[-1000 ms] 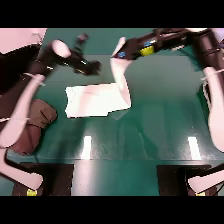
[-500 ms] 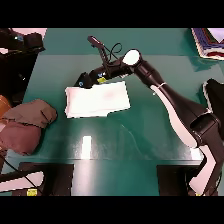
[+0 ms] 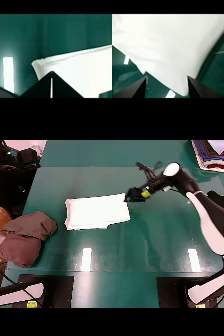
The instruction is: Fold the shirts.
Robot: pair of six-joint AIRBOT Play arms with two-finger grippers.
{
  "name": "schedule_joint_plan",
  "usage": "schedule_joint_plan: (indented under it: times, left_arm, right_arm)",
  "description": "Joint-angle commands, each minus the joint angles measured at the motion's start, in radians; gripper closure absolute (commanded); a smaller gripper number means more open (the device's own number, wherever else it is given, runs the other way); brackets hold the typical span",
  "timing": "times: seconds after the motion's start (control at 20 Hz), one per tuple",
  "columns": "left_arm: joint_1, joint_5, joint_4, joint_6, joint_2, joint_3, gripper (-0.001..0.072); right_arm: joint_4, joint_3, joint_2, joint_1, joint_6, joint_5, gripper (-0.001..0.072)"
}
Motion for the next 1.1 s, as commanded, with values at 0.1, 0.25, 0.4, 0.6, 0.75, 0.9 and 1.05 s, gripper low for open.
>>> schedule_joint_plan:
  times: [0.1, 0.25, 0.4, 0.6, 0.75, 0.9, 1.05]
  left_arm:
    - [-0.028, -0.012, -0.016, 0.026, 0.001, -0.002, 0.068]
    - [-0.061, 0.006, -0.015, 0.045, 0.001, -0.002, 0.068]
    - [-0.082, 0.008, -0.015, 0.052, 0.001, -0.002, 0.068]
    - [-0.082, 0.003, -0.019, 0.052, 0.001, -0.002, 0.068]
    - [-0.111, 0.024, -0.019, 0.05, 0.001, -0.002, 0.0682]
    - [-0.198, 0.032, -0.019, 0.043, 0.001, -0.002, 0.0682]
    - [-0.291, 0.035, -0.019, 0.043, 0.001, -0.002, 0.0681]
  right_arm:
    - [0.142, -0.223, -0.008, -0.101, 0.036, -0.108, 0.0153]
    - [0.193, -0.157, -0.101, -0.037, 0.026, -0.103, 0.0154]
    - [0.211, -0.032, -0.185, 0.044, 0.026, -0.109, 0.0155]
    - [0.208, 0.106, -0.25, 0.103, 0.026, -0.085, 0.0603]
    - [0.2, 0.133, -0.225, 0.092, 0.019, -0.08, 0.0696]
    - [0.163, 0.132, -0.141, 0.02, 0.016, -0.074, 0.0696]
    - [0.069, 0.132, -0.012, -0.131, 0.021, -0.075, 0.0696]
